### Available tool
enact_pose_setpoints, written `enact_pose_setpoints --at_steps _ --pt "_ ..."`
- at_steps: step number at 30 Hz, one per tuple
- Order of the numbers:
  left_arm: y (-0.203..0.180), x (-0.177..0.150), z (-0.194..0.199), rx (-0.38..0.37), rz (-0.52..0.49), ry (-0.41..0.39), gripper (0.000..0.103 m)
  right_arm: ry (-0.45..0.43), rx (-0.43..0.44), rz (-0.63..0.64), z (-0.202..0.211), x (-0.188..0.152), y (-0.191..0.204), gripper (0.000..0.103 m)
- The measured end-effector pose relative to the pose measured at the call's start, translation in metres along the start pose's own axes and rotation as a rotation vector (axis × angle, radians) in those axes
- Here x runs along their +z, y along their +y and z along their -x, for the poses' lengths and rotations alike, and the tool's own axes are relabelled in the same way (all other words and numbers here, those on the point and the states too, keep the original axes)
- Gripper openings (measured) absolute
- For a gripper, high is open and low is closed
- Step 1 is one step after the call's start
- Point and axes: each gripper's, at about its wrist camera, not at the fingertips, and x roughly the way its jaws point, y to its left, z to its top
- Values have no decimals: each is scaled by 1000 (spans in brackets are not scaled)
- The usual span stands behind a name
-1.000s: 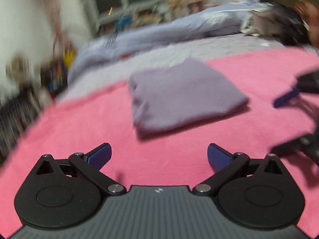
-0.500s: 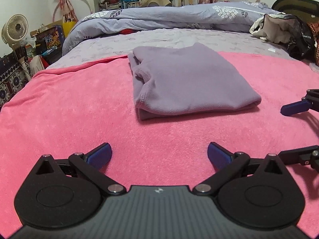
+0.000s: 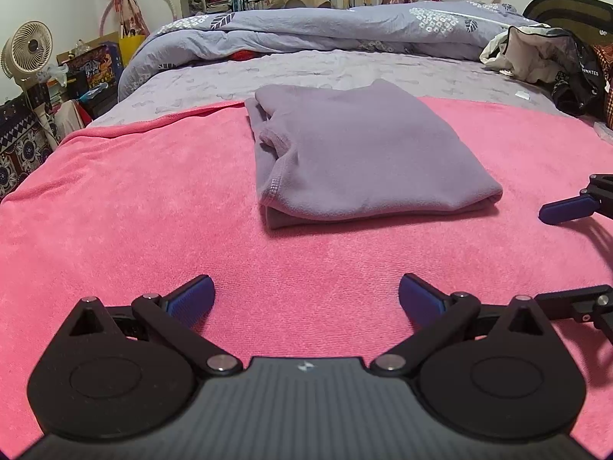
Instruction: Fold clothes
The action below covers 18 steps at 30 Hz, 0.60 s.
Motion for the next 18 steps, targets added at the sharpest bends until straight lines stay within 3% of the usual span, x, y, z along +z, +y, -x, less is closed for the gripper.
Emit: enact_pose_setpoints --at_steps 18 --pt "0 2 2 -1 6 4 103 -6 9 -6 1 -1 0 103"
